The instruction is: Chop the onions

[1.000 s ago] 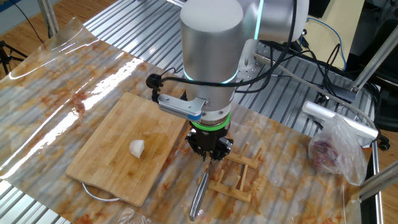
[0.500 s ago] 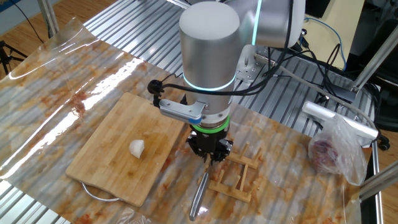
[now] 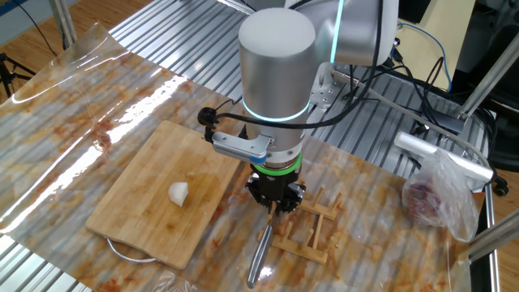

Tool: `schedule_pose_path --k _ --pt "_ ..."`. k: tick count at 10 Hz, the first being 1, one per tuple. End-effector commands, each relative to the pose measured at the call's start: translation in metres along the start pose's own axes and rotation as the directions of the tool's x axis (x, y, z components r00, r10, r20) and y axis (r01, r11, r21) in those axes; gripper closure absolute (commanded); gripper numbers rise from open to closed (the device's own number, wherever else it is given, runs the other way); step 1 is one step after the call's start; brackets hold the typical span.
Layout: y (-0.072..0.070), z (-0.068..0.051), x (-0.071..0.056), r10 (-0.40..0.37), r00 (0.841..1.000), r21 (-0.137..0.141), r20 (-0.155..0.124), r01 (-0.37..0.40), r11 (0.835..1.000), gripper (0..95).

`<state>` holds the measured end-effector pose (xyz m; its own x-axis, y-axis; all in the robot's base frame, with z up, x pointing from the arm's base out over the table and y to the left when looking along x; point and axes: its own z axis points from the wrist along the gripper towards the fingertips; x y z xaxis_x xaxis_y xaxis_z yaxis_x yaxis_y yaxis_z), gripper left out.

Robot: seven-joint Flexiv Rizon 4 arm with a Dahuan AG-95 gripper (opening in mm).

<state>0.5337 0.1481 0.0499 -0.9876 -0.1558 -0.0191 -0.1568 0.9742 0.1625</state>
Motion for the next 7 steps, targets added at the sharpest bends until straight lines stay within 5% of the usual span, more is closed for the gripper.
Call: schedule_pose_path --k 1,7 --pt "0.001 0.003 0.002 -0.004 1.0 0.0 -0.001 0.004 1.0 76.0" --pt "0.0 0.017 0.006 -0.003 1.0 0.001 0.006 0.003 1.0 76.0"
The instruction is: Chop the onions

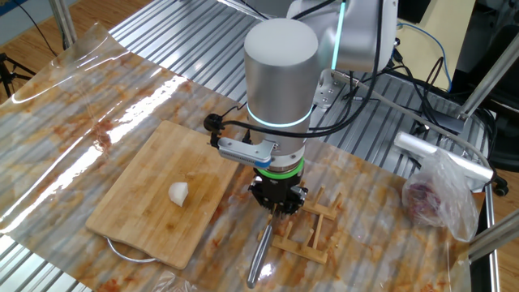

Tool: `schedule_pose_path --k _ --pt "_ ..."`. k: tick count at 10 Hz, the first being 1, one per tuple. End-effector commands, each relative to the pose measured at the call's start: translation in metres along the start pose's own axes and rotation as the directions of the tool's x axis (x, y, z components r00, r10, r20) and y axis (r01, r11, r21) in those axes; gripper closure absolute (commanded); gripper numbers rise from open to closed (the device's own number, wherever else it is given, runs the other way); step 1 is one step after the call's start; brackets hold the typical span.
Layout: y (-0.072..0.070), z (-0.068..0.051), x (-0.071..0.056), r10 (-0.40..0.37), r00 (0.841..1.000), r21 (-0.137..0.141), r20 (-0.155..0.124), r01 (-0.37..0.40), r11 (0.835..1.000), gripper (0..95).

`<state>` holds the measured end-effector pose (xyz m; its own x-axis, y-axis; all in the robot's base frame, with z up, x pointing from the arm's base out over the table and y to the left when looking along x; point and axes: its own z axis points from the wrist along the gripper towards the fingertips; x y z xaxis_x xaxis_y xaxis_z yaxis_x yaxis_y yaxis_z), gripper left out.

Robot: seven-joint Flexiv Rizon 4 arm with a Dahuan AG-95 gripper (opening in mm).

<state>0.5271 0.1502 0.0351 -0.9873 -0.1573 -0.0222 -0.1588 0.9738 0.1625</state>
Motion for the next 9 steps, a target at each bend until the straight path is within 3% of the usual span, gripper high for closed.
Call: schedule_pose_path --k 1,4,5,7,9 --pt "-0.001 0.0039 0.0007 -0.001 1.0 0.0 0.004 0.001 1.0 76.0" --pt "0.0015 0.0041 0.0016 0.006 1.0 0.0 0.006 -0.006 1.0 76.0" --pt "0.0021 0.0055 0.0022 0.009 1.0 -0.001 0.005 -0.009 1.0 95.0" --pt "0.0028 0.0078 0.0031 0.03 1.0 0.004 0.006 -0.03 1.0 95.0" --pt "0.0076 0.0041 0.0035 0.061 0.998 -0.015 0.015 -0.06 0.998 95.0"
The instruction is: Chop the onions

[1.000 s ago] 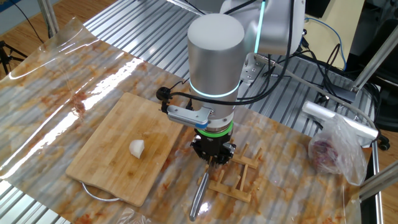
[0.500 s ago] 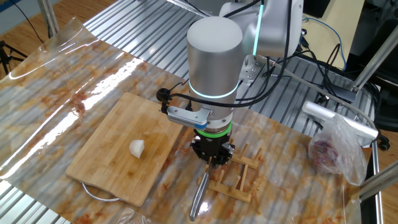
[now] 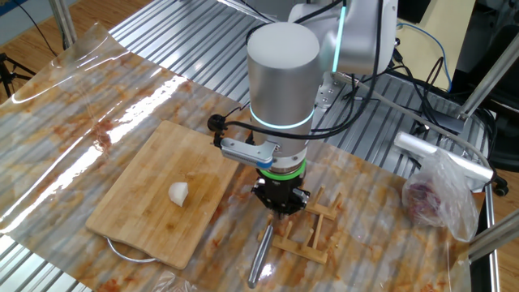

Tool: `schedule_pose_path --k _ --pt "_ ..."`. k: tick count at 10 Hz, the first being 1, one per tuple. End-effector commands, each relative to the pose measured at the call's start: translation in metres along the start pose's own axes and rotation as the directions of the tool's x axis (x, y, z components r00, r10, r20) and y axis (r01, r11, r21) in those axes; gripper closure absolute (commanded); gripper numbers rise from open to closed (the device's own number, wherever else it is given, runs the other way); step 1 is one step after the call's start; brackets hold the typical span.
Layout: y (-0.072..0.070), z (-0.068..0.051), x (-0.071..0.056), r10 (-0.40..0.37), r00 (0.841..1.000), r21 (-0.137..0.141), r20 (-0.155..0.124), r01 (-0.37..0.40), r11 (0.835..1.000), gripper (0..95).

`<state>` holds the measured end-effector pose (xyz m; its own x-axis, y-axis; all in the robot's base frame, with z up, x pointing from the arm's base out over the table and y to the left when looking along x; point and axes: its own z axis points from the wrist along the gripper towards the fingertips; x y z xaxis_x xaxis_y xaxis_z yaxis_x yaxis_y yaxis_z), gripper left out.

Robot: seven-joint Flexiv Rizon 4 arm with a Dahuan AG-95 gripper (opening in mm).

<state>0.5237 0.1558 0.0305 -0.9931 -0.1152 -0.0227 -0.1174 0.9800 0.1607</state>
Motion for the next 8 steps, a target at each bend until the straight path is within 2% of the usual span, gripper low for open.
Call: schedule_pose_path --k 1,2,3,5,8 --pt "0.004 -0.001 0.002 0.023 1.0 -0.018 0.008 -0.023 1.0 95.0" --pt "0.005 -0.001 0.002 0.061 0.998 0.006 0.004 -0.061 0.998 95.0" --pt "0.005 -0.001 0.002 0.061 0.998 0.031 0.002 -0.061 0.998 95.0" --pt "0.008 -0.003 0.003 0.073 0.997 0.029 0.011 -0.073 0.997 95.0" --pt "0.015 -0.014 0.003 0.103 0.994 0.031 0.023 -0.104 0.994 95.0"
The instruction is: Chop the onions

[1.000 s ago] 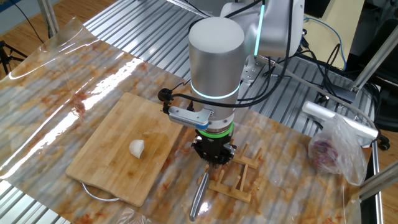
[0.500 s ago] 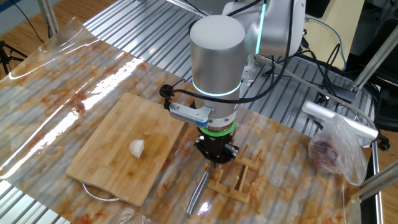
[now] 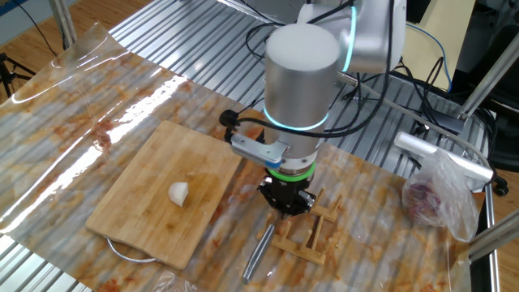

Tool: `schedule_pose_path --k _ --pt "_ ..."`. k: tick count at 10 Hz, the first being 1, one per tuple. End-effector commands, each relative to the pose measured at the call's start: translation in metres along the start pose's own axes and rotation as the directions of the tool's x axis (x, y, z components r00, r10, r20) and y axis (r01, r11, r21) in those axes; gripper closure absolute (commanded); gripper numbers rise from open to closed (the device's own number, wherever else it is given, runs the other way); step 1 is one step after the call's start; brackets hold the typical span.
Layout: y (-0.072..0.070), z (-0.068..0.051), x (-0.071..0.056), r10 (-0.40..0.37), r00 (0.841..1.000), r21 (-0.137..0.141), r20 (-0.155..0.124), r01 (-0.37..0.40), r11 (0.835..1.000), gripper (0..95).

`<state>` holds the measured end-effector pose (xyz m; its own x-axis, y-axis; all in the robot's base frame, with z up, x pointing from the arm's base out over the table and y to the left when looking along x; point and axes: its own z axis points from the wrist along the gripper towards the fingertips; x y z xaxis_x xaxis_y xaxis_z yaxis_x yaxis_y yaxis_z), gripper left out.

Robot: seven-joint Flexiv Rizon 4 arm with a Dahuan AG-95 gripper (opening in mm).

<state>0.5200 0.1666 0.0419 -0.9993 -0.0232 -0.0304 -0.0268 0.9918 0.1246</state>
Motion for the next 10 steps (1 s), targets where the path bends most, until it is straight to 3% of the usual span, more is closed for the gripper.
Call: schedule_pose_path --k 1,5,7,10 --pt "0.003 -0.011 0.001 0.039 0.999 -0.006 0.002 -0.039 0.999 95.0" --pt "0.007 -0.052 0.003 0.188 0.982 -0.011 0.019 -0.188 0.982 95.0" --pt "0.006 -0.081 0.006 0.254 0.967 0.002 0.028 -0.254 0.967 95.0" --pt "0.0 -0.112 0.012 0.285 0.957 -0.009 0.054 -0.285 0.958 95.0"
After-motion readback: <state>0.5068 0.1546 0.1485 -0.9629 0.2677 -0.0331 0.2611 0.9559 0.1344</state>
